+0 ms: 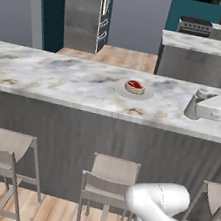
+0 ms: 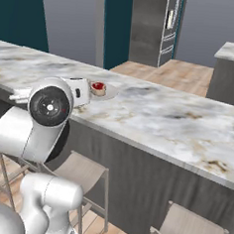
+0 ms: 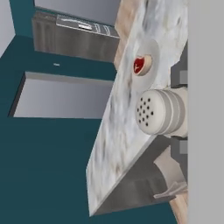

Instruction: Retrieve the shaker from the cabinet and place it next the steak on a plate on the dining table.

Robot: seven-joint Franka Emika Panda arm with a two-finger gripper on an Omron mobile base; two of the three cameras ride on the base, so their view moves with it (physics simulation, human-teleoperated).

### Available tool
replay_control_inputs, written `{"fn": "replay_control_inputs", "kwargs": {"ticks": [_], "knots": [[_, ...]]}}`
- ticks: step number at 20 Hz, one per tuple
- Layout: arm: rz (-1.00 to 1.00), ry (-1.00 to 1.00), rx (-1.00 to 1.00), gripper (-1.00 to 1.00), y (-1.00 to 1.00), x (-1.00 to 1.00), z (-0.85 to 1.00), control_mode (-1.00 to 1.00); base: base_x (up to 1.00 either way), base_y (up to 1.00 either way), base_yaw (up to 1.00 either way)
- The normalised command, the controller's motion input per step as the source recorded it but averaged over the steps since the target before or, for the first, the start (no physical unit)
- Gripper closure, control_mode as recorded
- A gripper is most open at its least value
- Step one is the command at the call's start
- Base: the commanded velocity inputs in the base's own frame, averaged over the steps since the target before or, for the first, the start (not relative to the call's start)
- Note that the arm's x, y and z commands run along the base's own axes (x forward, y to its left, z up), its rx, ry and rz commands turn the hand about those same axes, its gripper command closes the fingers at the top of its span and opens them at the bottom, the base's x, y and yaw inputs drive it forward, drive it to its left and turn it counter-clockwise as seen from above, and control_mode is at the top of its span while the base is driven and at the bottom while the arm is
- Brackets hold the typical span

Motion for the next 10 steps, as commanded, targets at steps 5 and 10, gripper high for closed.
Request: {"fn": "replay_control_inputs", "kwargs": {"ticks": [5,10], "knots": [[0.13,0.0,0.01,1.0,-0.19,0.99,-0.04,-1.0,0.0,0.0,0.0],[0.1,0.0,0.0,1.0,-0.45,0.77,-0.09,-1.0,0.0,0.0,0.0]]}}
